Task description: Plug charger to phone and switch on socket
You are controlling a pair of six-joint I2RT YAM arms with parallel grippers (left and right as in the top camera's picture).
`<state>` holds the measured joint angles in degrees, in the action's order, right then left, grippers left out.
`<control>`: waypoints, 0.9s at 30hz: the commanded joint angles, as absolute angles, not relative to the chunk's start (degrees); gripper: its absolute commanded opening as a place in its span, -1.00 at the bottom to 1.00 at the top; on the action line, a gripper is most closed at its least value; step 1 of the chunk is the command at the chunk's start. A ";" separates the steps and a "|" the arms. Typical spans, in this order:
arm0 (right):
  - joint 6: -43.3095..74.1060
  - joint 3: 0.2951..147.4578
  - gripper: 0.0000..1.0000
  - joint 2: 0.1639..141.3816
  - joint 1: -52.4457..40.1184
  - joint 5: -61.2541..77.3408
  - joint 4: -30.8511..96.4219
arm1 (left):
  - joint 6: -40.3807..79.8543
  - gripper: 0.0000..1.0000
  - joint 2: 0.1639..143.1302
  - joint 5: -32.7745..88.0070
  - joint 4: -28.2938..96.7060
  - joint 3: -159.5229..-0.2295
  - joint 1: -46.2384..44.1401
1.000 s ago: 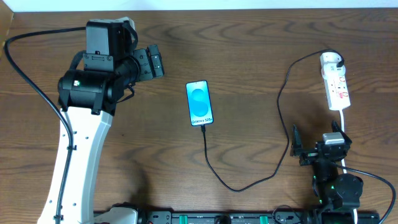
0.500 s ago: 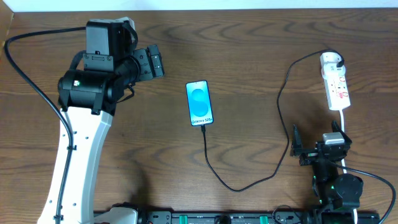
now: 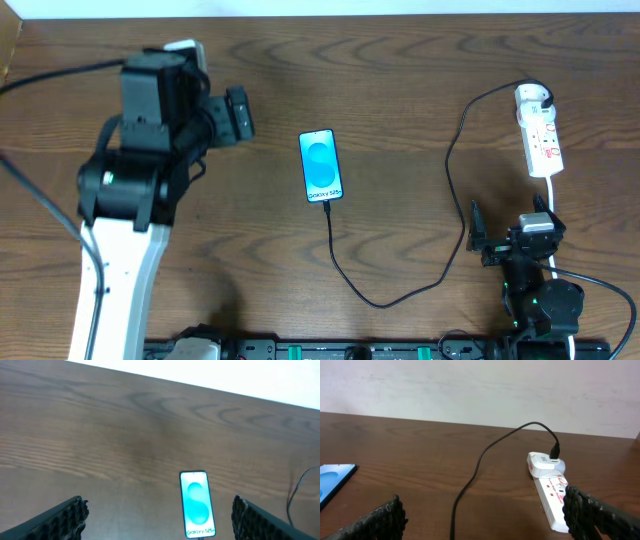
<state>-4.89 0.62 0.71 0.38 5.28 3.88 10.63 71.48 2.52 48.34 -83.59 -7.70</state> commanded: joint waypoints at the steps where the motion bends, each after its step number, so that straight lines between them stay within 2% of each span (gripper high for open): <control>1: -5.63 0.32 0.98 0.30 -0.10 4.62 3.95 | 9.47 0.87 66.08 0.38 46.35 -77.01 -7.49; 17: -5.63 0.32 0.98 0.30 -0.10 4.62 3.95 | 9.19 0.86 34.96 0.38 17.61 -36.93 -3.49; 27: -5.63 0.32 0.98 0.30 -0.10 4.62 3.95 | 7.84 0.86 16.32 0.32 5.34 -17.45 -3.49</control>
